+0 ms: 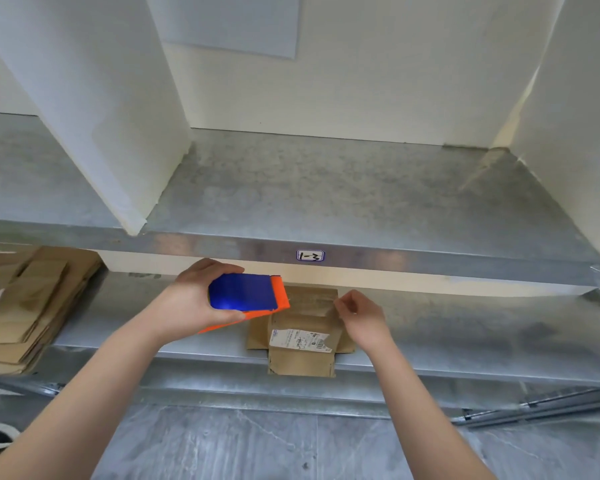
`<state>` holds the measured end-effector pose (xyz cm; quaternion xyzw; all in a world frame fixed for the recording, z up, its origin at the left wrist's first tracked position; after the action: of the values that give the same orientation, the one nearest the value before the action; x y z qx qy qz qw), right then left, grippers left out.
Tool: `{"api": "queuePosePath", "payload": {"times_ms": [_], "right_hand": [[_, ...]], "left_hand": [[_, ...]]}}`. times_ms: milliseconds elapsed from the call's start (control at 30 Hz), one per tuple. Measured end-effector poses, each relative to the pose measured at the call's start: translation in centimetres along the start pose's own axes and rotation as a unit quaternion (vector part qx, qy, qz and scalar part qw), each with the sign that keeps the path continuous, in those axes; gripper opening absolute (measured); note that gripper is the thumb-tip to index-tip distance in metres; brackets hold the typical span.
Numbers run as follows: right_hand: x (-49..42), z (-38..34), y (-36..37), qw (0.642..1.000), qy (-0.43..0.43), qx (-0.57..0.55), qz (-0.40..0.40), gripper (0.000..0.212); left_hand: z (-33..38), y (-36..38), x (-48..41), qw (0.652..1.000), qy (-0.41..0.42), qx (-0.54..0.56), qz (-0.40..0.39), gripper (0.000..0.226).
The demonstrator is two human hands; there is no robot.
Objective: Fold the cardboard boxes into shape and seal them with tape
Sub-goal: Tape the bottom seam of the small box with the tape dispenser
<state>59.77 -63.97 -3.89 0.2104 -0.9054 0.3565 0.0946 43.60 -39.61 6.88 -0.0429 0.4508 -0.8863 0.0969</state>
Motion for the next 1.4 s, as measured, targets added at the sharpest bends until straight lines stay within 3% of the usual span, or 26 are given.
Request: {"api": "queuePosePath", "payload": {"times_ms": [367,533,867,967,1100,1233,1400], "right_hand": [[-1.1,0.4,-0.3,0.999,-0.005,0.039,0.033,0.012],[-1.1,0.7,-0.2,0.997,-0.015,0.03,0.067,0.013],[-0.3,2.0,0.4,0.985,-0.051,-0.064,0.154,0.005],[-0.4,2.8,0.9,0.987,-0.023,-0.084,0.138,0.002],[-0.3,3.5,0.9,0.98,0.021,-0.153,0.124,0.014],[-0.1,4.8,1.5,0.96,0.072,-0.236,0.132,0.029],[-0.2,5.5,2.3,0.944,0.092,-0.286,0.135,0.026]], "left_hand": [[-1.3,2.0,-1.7,0.998,-0.049,0.011,-0.029,0.064],[-0.7,1.7,-2.5,0.998,-0.042,0.037,-0.038,0.04],[-1.2,2.3,-2.2,0.997,-0.055,0.047,-0.032,0.052],[-1.7,2.6,-2.4,0.997,-0.059,0.037,-0.042,0.062],[-1.9,2.8,-2.5,0.997,-0.059,0.004,-0.045,0.071],[-1.6,2.8,-2.0,0.998,-0.048,-0.017,-0.042,0.068],[-1.7,2.9,-1.8,0.998,-0.038,-0.022,-0.039,0.068]]}}
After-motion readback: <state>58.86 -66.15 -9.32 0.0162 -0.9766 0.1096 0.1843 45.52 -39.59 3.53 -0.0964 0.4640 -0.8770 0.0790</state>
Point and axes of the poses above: each hand's wrist, its own x-axis away from the middle knuckle, its own y-axis out of the palm, z = x × y, the point moved 7 cm from there along -x, towards the middle knuckle, and after that the axes turned 6 degrees about y, right-handed, at the moved point
